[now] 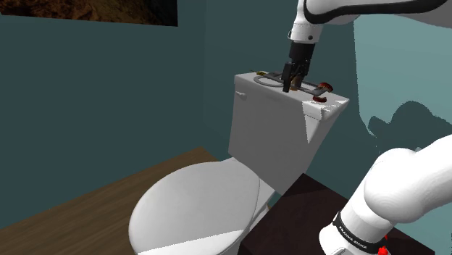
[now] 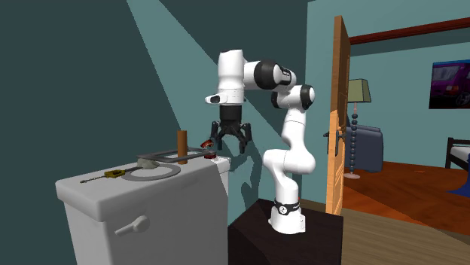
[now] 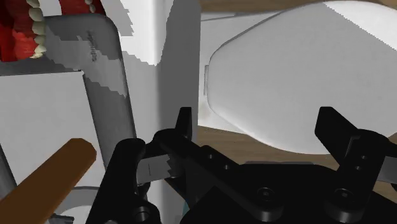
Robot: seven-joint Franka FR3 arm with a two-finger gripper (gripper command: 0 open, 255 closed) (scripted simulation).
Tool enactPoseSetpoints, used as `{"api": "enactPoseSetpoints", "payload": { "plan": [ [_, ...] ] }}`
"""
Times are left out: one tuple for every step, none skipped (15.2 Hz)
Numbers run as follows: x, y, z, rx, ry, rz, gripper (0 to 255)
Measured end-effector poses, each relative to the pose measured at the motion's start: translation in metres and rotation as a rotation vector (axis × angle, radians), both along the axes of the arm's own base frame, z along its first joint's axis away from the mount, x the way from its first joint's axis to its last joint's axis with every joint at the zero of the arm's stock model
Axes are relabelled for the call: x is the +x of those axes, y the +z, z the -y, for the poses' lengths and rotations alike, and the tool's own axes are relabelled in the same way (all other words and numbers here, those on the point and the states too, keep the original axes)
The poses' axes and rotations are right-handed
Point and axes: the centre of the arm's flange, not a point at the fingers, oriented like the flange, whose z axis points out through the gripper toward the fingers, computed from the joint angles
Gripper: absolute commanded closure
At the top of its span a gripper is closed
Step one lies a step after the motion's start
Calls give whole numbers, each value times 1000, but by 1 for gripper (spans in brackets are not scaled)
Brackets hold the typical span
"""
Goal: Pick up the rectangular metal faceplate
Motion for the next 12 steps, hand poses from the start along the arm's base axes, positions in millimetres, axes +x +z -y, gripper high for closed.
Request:
{"api": "enactPoseSetpoints", "payload": {
  "plan": [
    [5,2,10,-2,5,5,0],
    [10,2,20,-4,10,11,0],
    [16,6,27,-6,15,16,0],
    [23,11,36,-8,20,22,0],
    [26,16,47,-10,25,28,0],
    [33,19,57,-12,29,34,0],
    [41,21,68,-14,34,39,0],
    [50,26,79,-16,39,44,0],
    [55,27,89,-18,44,50,0],
    [60,29,97,-20,47,54,0],
    [63,27,101,-21,49,55,0],
    [64,25,102,-22,51,56,0]
  ]
}}
